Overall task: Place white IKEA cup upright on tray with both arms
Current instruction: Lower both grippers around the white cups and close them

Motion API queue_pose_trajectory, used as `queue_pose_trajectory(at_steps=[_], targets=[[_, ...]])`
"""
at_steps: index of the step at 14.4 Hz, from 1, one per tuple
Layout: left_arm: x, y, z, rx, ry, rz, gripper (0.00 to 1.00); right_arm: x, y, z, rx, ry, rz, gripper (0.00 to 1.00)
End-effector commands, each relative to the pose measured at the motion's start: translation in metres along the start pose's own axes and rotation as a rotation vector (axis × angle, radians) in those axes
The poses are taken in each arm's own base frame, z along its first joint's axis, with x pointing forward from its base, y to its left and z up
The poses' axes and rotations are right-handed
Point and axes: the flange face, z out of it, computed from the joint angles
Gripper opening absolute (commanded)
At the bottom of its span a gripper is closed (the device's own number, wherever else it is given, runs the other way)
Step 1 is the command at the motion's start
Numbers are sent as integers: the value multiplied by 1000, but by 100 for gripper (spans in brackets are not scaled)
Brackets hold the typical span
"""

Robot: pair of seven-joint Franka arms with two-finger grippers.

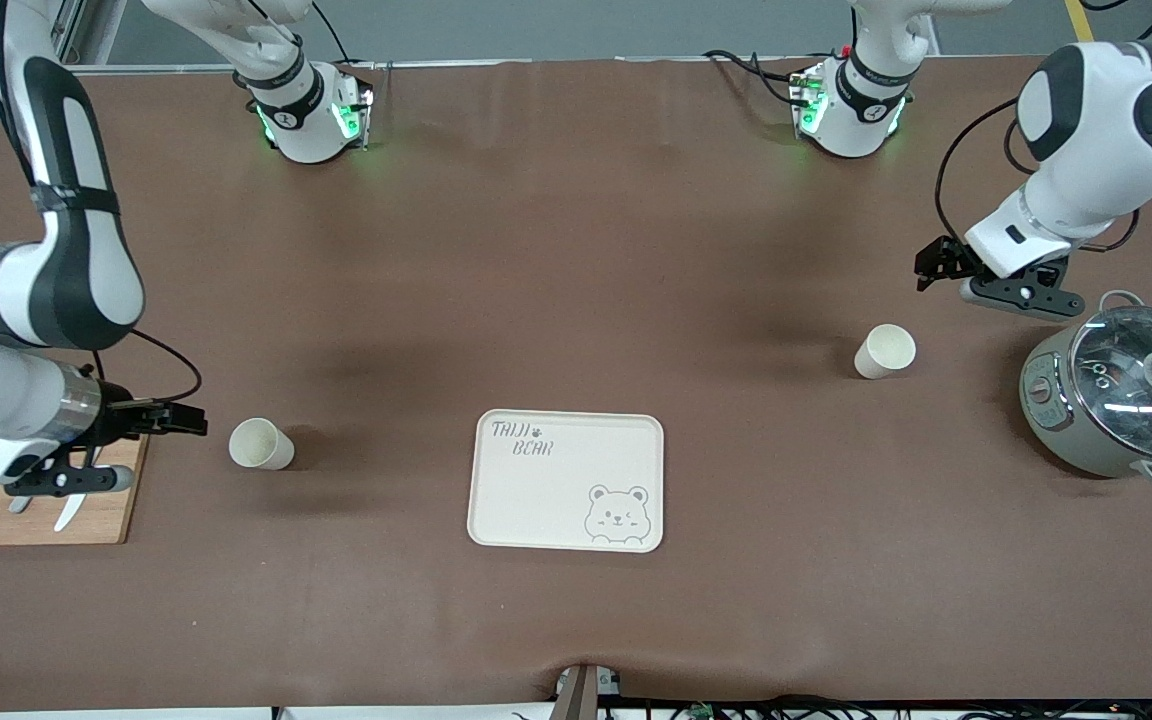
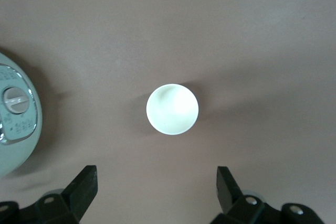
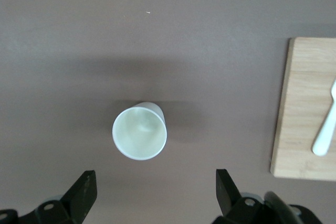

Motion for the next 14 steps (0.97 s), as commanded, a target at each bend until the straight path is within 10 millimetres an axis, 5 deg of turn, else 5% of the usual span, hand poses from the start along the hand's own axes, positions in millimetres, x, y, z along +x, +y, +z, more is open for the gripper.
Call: queue_pose_trajectory(at_steps=[1, 10, 14], targets=[[-17, -7, 28, -1, 44, 16, 100, 0, 5, 21, -9, -5, -72, 100], [-3, -15, 136, 33, 100, 25, 100, 3, 28, 81, -15, 44, -170, 100], [-1, -17, 167, 44, 119, 26, 100, 2, 27, 97, -18, 59, -176, 100]])
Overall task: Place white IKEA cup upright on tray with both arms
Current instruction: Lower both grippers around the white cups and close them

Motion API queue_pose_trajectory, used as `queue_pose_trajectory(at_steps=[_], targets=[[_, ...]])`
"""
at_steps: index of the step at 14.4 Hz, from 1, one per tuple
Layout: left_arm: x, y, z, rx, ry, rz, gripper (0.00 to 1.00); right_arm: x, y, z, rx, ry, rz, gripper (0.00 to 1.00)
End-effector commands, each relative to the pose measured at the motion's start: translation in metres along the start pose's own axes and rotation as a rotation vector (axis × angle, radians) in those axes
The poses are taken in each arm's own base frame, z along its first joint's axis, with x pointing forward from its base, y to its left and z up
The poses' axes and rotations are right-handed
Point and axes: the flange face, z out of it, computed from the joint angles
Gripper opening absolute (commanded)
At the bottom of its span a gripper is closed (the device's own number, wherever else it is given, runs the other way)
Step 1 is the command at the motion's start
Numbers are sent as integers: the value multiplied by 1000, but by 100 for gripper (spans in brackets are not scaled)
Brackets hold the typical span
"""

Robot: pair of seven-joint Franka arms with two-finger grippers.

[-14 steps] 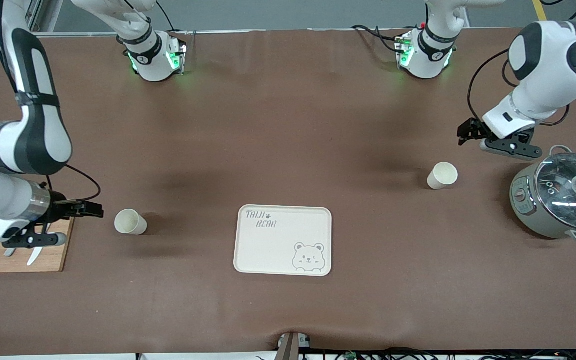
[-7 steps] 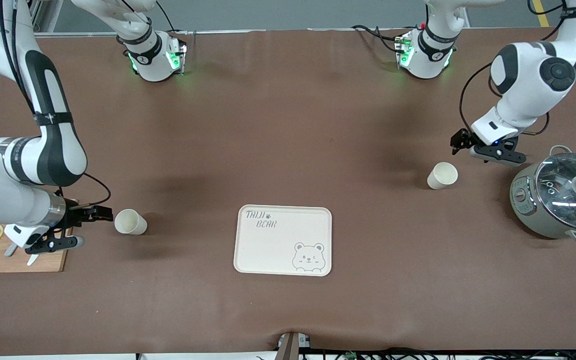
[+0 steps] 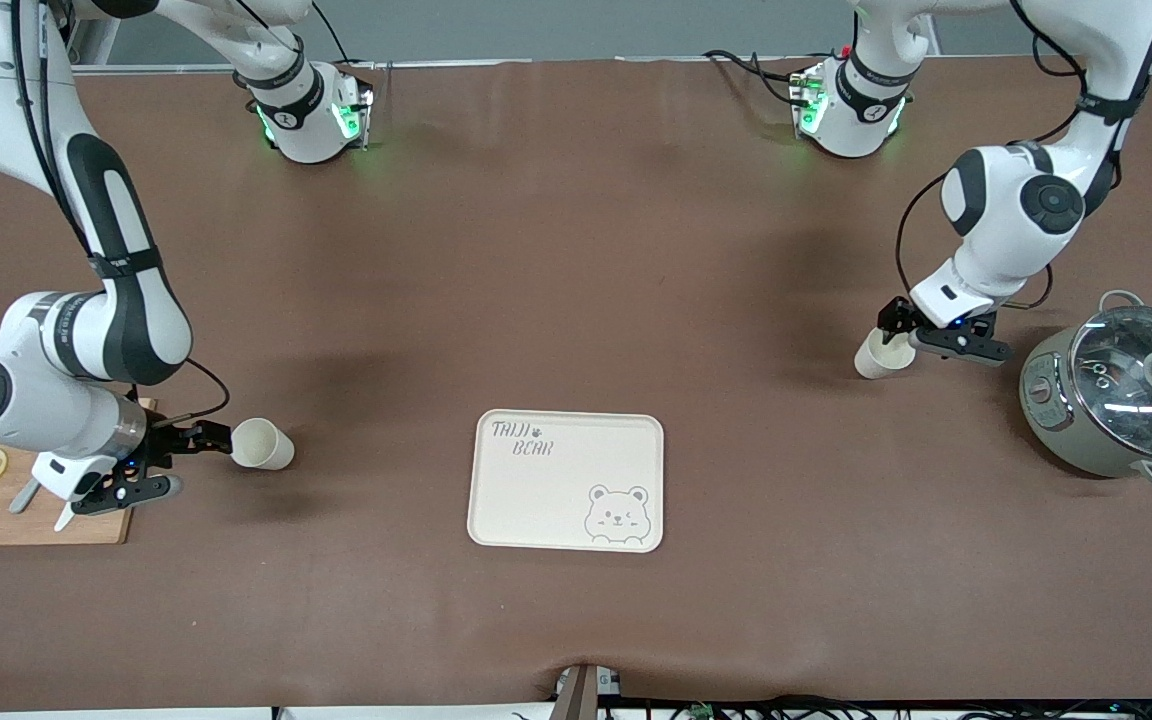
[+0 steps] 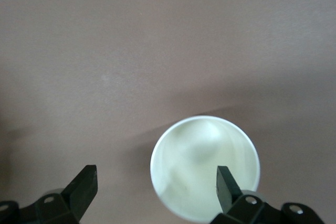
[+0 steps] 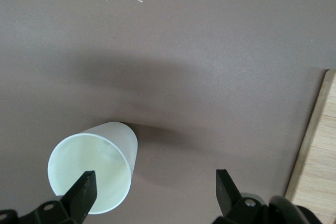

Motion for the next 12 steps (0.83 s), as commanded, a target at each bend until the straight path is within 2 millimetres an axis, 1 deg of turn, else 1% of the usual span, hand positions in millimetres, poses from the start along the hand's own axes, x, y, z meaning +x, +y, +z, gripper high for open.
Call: queue_pose_trajectory(at_steps=[1, 6, 7, 8, 9, 10, 12], targets=[[1, -3, 11, 1, 19, 9, 100, -5, -1, 9, -8, 8, -21, 100], [1, -5, 11, 2, 20, 18, 100, -8, -6, 25, -13, 31, -25, 100], [0, -6, 11, 3, 20, 17, 100, -9, -7, 32, -10, 25, -26, 100], [1, -7, 11, 3, 20, 24, 93, -9, -7, 34, -11, 28, -26, 100], [0, -8, 12, 3, 17, 29, 37, -10, -8, 37, -11, 26, -28, 100], [0, -8, 13, 2, 17, 41, 0, -9, -10, 39, -9, 25, -31, 100], [-1, -10, 12, 1, 19, 36, 0, -11, -12, 47, -9, 24, -32, 100]])
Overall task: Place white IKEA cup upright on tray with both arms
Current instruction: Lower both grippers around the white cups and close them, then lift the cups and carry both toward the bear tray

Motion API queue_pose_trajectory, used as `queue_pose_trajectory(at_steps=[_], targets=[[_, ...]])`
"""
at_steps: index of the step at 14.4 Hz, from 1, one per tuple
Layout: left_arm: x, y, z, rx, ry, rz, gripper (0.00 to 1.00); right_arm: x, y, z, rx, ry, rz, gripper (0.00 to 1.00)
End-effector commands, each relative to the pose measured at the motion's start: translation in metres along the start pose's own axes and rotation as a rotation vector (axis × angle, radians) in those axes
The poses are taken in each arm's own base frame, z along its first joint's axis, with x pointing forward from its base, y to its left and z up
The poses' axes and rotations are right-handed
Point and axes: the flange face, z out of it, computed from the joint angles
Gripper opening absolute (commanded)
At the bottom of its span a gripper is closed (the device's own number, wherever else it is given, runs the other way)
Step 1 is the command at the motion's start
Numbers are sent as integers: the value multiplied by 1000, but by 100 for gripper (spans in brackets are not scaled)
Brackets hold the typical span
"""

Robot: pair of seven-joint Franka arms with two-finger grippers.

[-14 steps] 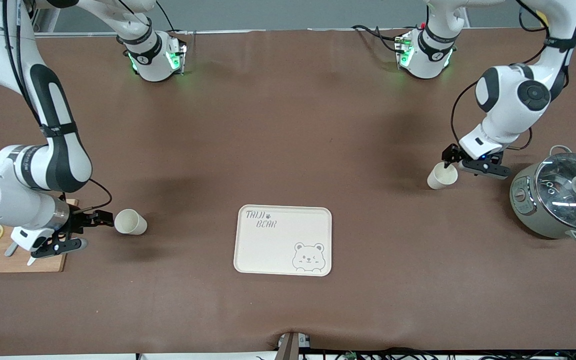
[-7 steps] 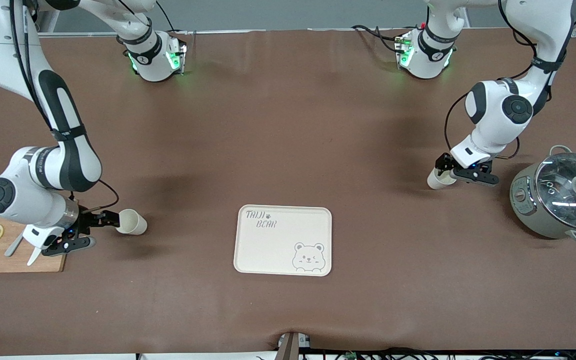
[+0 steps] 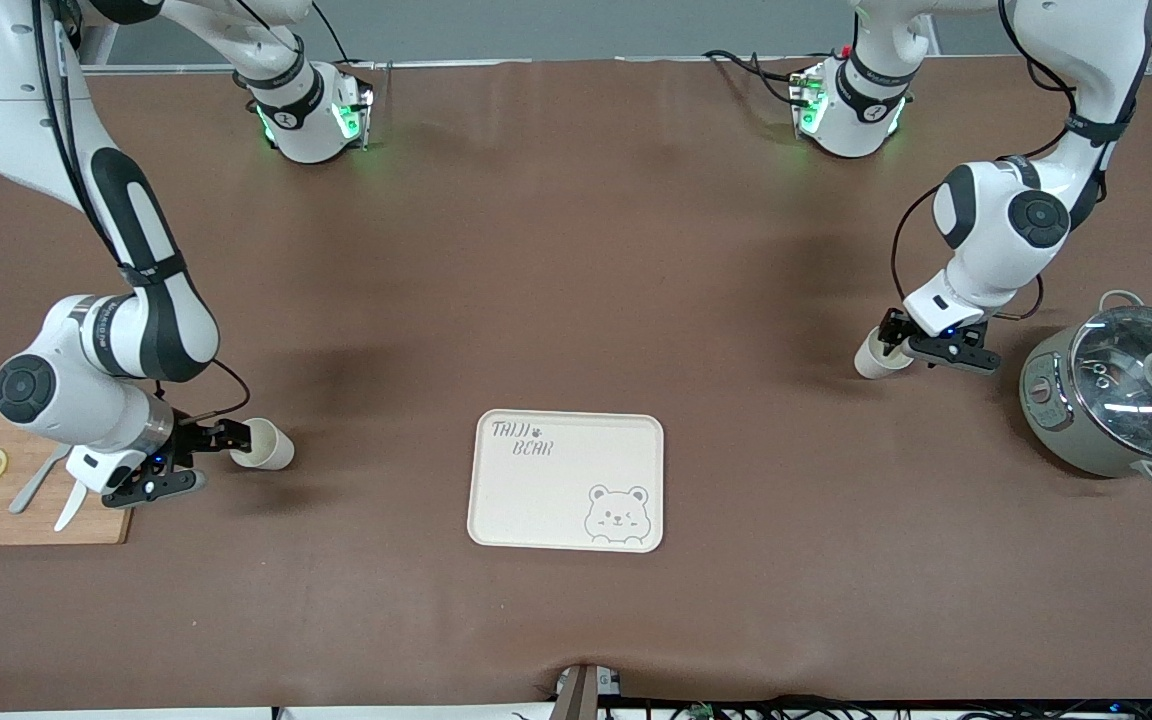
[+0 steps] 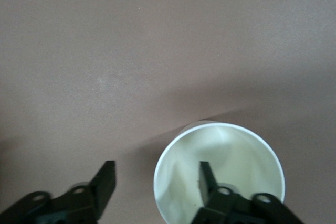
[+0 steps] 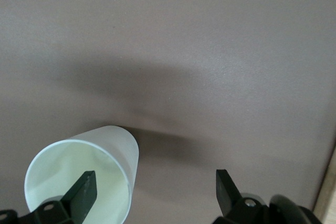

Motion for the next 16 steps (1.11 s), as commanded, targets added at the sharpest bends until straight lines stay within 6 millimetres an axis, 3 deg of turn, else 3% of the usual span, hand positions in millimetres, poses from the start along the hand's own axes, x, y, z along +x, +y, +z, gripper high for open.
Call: queue_pose_trajectory(at_steps=[1, 4, 7, 9, 11, 13, 16], targets=[[0, -4, -2, -4, 13, 5, 0, -2, -4, 12, -7, 9, -22, 100], [0, -5, -1, -4, 13, 2, 0, -8, -8, 26, -13, 31, -26, 100], [3, -6, -2, -2, 17, -4, 0, -7, -13, 26, -11, 31, -32, 98], [10, -6, -6, 0, 29, -17, 0, -5, -18, 26, -12, 29, -40, 66], [29, -1, -12, -1, 47, -59, 0, -5, -21, 27, -8, 22, -41, 43], [54, 20, -22, -18, 51, -105, 0, -5, -21, 27, -5, 21, -39, 17], [108, 54, -47, -55, -13, -197, 0, -4, -25, 27, -1, 21, -41, 0]])
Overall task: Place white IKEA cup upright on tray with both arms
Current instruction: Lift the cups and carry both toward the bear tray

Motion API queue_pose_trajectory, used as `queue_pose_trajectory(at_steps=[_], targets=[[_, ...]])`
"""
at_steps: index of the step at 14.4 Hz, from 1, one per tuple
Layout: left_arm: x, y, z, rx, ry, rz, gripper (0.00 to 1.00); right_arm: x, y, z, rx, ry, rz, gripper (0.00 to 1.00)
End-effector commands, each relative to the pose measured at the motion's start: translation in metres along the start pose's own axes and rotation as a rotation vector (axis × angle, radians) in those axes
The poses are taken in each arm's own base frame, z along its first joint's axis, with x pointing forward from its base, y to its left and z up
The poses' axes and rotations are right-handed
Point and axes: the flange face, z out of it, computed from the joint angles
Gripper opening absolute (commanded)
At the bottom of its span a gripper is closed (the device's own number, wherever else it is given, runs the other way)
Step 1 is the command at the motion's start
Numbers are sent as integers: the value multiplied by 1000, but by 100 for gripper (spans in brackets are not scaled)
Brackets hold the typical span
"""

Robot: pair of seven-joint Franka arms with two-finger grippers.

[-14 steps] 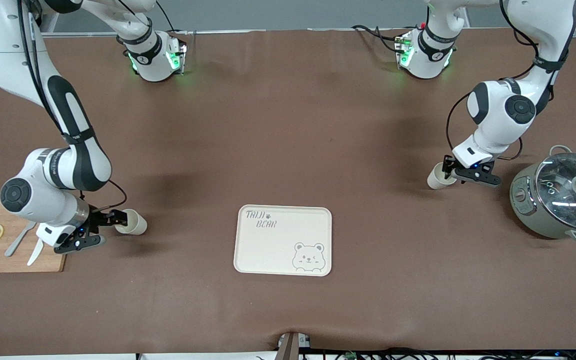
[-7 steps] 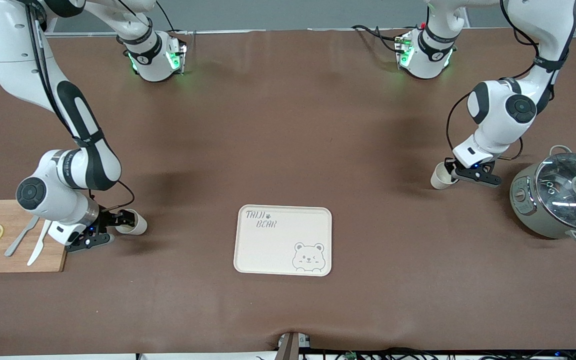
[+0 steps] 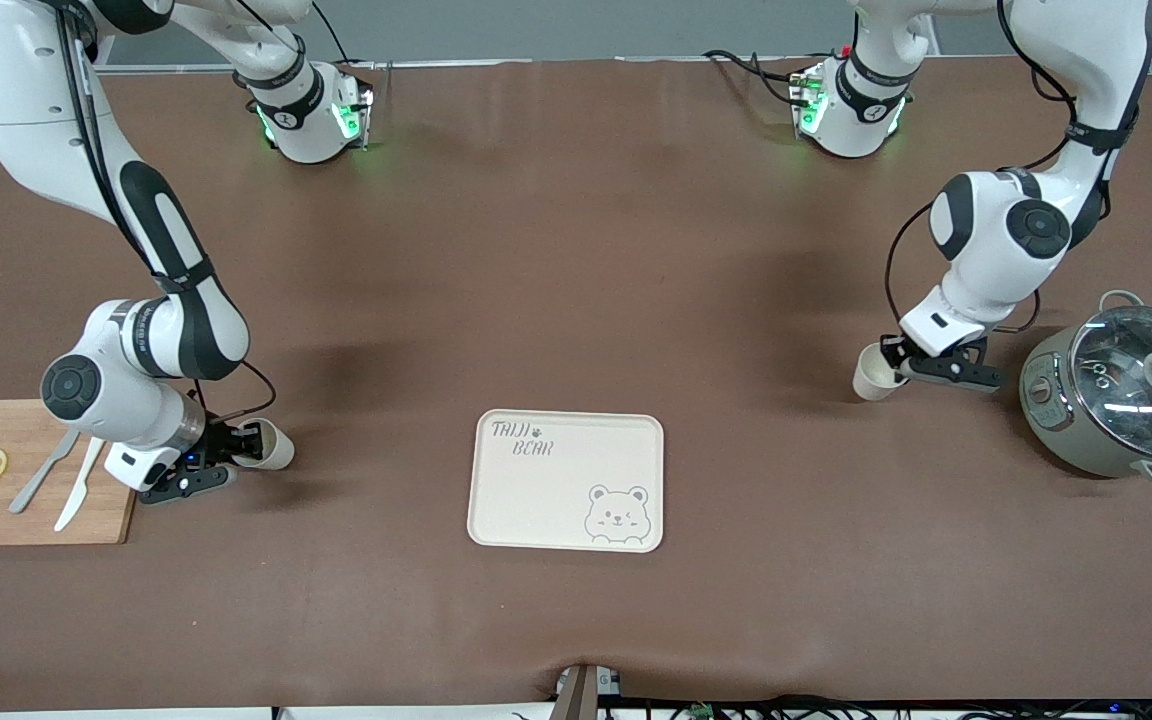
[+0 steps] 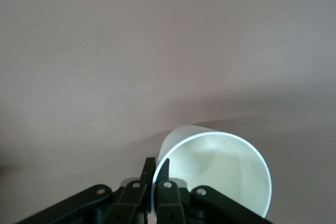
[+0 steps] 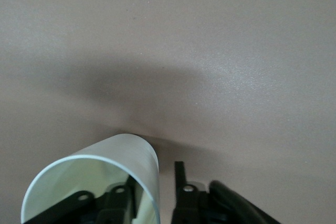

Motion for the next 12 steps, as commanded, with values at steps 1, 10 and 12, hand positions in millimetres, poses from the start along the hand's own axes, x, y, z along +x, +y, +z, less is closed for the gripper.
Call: queue_pose_trajectory(at_steps=[1, 10, 12], targets=[[51, 44, -20, -36, -49, -94, 0, 0, -9, -2, 4, -2, -16, 0], [127, 183, -64, -58, -93, -319, 0, 44, -155, -77, 70, -87, 186, 0], [138, 230, -47, -68, -94, -357, 0, 53, -196, -91, 64, -88, 261, 0]])
